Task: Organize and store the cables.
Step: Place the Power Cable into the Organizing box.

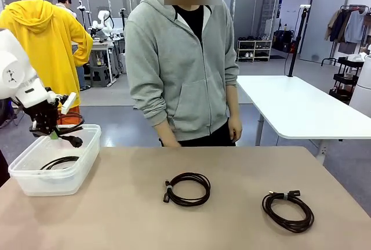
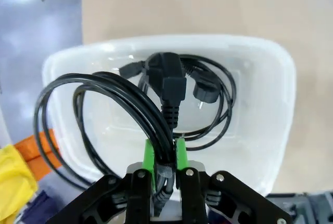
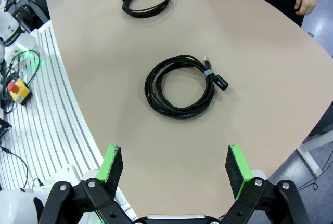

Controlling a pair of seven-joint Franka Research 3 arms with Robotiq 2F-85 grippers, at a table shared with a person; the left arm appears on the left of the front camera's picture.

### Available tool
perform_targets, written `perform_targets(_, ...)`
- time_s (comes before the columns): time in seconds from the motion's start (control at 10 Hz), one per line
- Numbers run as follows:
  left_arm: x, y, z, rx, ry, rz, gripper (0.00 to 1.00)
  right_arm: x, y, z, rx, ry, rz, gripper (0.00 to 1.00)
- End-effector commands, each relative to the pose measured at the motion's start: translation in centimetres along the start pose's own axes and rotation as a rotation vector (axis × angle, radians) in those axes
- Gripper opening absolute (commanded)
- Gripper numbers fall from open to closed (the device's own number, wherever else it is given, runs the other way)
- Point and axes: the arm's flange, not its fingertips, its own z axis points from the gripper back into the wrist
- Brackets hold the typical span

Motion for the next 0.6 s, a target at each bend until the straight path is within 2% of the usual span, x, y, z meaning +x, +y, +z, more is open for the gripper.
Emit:
perform_targets(0.0,-0.7,1.5,-1.4,-0.013,-0.026,0.065,0.19,-0.1,0.0,0.0,0.001,-0.020,0.017,1.00)
perform_targets(0.5,-1.1,0.7,-5.2,-0.142,0.011,0.118,0.19,-0.1,0.0,0.0,0.001,-0.020,0.017,1.00)
